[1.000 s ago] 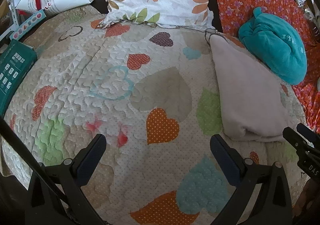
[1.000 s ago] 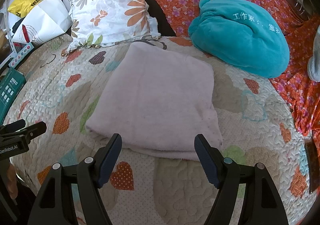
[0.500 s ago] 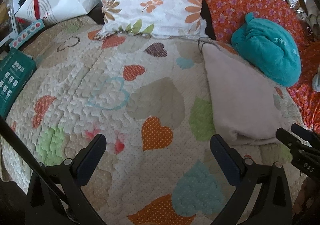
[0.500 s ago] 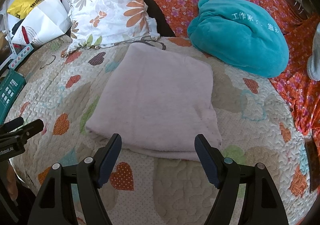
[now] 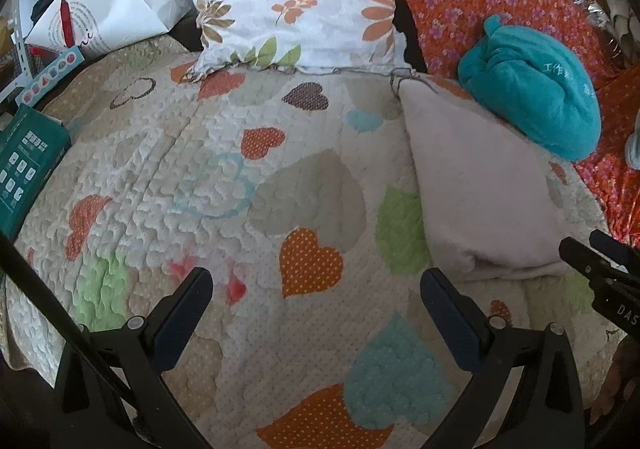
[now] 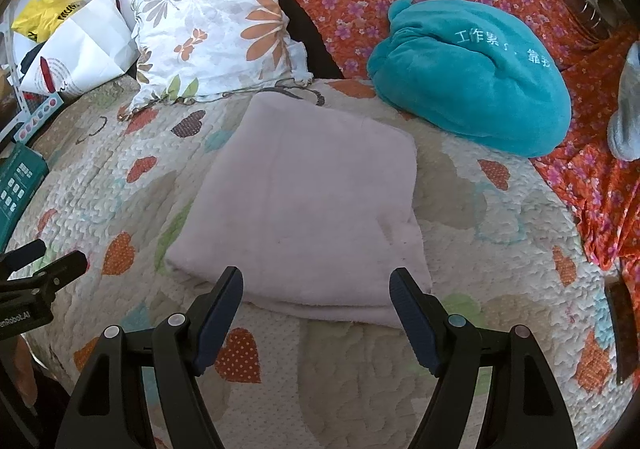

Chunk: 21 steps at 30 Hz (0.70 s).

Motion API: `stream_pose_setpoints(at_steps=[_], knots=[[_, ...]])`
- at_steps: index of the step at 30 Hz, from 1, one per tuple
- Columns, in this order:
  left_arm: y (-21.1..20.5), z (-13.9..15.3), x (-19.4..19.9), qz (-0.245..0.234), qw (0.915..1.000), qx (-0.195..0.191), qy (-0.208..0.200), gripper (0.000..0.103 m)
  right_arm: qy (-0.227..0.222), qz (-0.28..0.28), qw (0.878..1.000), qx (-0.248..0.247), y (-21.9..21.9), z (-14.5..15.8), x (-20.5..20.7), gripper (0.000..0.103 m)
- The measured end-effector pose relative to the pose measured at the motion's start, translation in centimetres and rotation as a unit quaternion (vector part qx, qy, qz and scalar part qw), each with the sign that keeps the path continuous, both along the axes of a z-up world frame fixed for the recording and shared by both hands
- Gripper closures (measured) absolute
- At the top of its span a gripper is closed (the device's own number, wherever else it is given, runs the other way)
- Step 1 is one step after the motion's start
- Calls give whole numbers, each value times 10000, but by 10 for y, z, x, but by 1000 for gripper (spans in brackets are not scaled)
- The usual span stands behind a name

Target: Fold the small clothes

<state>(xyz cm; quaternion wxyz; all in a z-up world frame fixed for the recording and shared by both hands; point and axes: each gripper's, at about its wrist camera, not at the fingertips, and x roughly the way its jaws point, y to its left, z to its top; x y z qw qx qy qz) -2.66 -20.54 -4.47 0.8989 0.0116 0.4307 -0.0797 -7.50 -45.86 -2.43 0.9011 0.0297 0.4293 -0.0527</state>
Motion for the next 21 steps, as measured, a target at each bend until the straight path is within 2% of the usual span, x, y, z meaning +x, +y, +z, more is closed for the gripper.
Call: stream_pose_setpoints(at_steps=[5, 6, 8, 9, 12, 15, 18, 21], knots=[[2, -1, 4, 117, 9999, 71, 68, 0, -44, 70, 9999, 113, 0, 2, 20, 25], [2, -1, 5, 133, 9999, 70, 77, 0, -56, 140, 9996, 248, 1, 5, 26, 30], [4, 0, 5, 149, 9999, 54, 67, 0, -32, 463, 9945, 936, 5, 9, 49, 59], [5, 0, 5, 160, 9998, 59, 44, 0, -10, 530, 9927, 1082, 7, 8, 56, 62], [7, 2, 5, 166, 9998, 87, 10, 0, 109, 811, 9876, 1343, 26, -7, 90, 62], [9, 4, 5, 172, 9998, 59, -17, 0, 692, 775, 9749, 1969, 29, -48, 113, 62], [11, 7, 4, 136, 9999, 53, -51, 0, 727, 584, 9682, 2323, 16, -56, 101, 62], [14, 11, 3, 121, 9999, -57, -44, 0, 1051, 583, 9704, 2093, 11, -53, 76, 62]])
